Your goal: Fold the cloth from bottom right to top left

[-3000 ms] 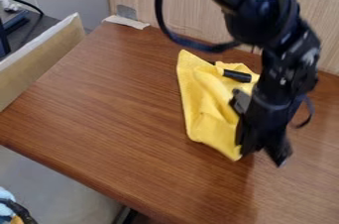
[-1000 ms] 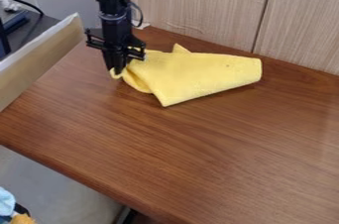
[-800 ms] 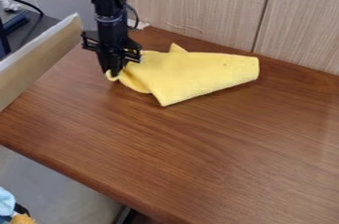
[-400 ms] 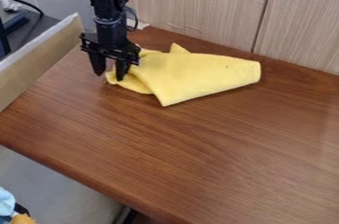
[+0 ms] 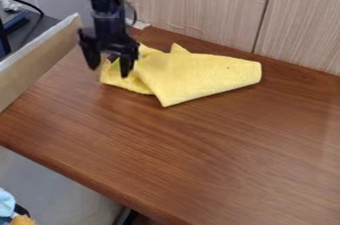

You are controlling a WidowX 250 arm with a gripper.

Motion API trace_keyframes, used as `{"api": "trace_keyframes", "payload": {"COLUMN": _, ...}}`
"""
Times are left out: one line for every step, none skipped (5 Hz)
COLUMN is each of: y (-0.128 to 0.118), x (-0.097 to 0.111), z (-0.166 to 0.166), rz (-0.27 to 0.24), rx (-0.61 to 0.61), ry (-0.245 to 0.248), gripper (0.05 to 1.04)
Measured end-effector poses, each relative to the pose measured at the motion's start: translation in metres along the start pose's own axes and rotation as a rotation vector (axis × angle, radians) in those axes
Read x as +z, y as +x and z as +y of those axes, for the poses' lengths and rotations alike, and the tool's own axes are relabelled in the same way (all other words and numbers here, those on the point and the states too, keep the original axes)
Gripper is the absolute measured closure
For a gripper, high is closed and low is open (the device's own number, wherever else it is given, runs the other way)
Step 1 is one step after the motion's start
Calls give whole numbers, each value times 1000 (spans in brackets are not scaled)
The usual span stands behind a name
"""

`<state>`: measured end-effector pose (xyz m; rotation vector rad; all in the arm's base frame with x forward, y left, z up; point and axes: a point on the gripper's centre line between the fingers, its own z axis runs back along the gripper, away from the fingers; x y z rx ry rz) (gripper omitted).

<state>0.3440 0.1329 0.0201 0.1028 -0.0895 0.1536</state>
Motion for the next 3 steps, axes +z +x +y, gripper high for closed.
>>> {"api": "trace_keyframes", "payload": {"y": -8, "x": -1, "z": -1, "rz": 24, "rx": 9, "ry": -1, "gripper": 83}}
{"api": "trace_keyframes", "payload": {"y": -5, "x": 25, "z": 2, "rz": -35, "rx": 24, "ry": 17, "gripper": 83}}
{"api": "trace_keyframes", "payload": {"y": -7, "x": 43, "z": 4, "rz": -75, "rx": 26, "ry": 33, "gripper": 83}}
